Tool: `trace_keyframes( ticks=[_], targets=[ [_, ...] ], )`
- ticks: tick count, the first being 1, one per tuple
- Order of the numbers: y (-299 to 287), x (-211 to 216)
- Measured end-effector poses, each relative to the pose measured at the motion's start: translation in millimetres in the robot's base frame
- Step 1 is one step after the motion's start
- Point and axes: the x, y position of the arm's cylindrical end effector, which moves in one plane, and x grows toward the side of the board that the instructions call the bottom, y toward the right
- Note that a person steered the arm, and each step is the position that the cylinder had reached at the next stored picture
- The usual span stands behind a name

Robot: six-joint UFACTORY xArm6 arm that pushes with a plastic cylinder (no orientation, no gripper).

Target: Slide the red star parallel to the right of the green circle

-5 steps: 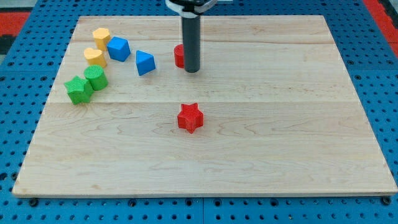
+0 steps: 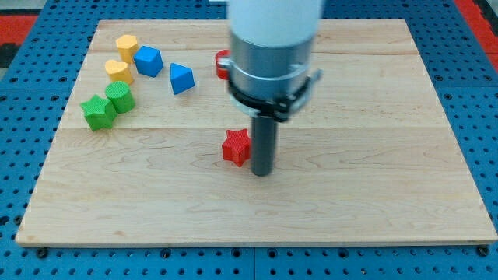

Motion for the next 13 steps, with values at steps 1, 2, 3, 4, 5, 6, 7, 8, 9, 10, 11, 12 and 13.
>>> trace_keyframes(
  ticks=[1,2,3,4,5,6,7,8,9,10,11,12,13],
  targets=[
    [-36,-40],
    [-32,-12],
    [-53,-18],
    [-53,-62],
    [-36,-83],
    [-18,-92],
    [4,-53],
    [-25,-45],
    [-62,-56],
    [-62,-82],
    [-55,-90],
    [-76,-35],
    [-197,2]
  ],
)
